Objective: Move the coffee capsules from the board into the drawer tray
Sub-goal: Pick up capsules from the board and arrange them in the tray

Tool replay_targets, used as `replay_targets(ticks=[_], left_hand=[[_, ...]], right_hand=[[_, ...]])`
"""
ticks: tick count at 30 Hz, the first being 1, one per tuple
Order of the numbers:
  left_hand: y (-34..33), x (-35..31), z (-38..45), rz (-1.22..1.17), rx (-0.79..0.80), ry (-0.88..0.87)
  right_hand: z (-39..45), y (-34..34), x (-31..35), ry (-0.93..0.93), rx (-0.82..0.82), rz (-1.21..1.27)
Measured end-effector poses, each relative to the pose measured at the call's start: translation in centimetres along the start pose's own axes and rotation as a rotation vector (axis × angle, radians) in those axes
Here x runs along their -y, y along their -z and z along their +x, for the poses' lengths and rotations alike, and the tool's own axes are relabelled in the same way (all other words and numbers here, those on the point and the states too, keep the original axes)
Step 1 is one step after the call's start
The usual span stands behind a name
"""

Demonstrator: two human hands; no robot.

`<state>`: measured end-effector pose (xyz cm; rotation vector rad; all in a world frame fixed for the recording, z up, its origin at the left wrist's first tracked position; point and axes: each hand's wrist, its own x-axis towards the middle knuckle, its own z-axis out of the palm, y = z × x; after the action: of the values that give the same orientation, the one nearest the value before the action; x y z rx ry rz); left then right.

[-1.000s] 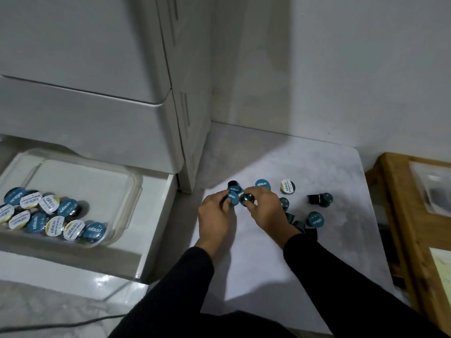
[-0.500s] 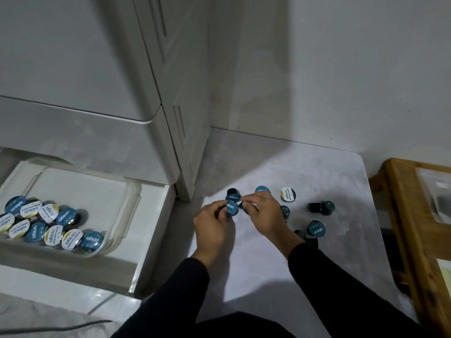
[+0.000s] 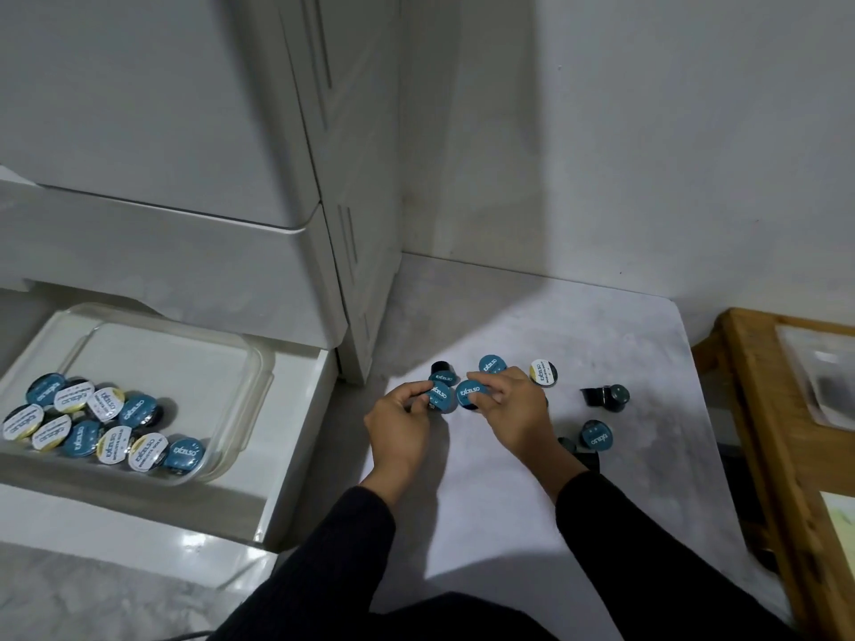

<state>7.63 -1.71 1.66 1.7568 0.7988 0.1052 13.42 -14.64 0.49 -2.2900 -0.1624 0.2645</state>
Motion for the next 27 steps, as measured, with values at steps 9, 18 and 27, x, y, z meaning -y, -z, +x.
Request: replay_targets(ticks=[9,18,27], left_hand=[[3.4,-5.0,-1.5,-0.028,0.065,-0.168],[10.5,-6.9,-1.8,-0.017,0.25,-0.311],[23.8,-5.1,2.2,0.222,0.406,-0.362]], right_hand=[[-2.6,4.9,5.3,-0.014,-0.041,0.45],[-5.4,6.4,11.3,0.067,-0.03,0.468],[-6.2,-1.0,19.2,0.136,0.178,0.454]])
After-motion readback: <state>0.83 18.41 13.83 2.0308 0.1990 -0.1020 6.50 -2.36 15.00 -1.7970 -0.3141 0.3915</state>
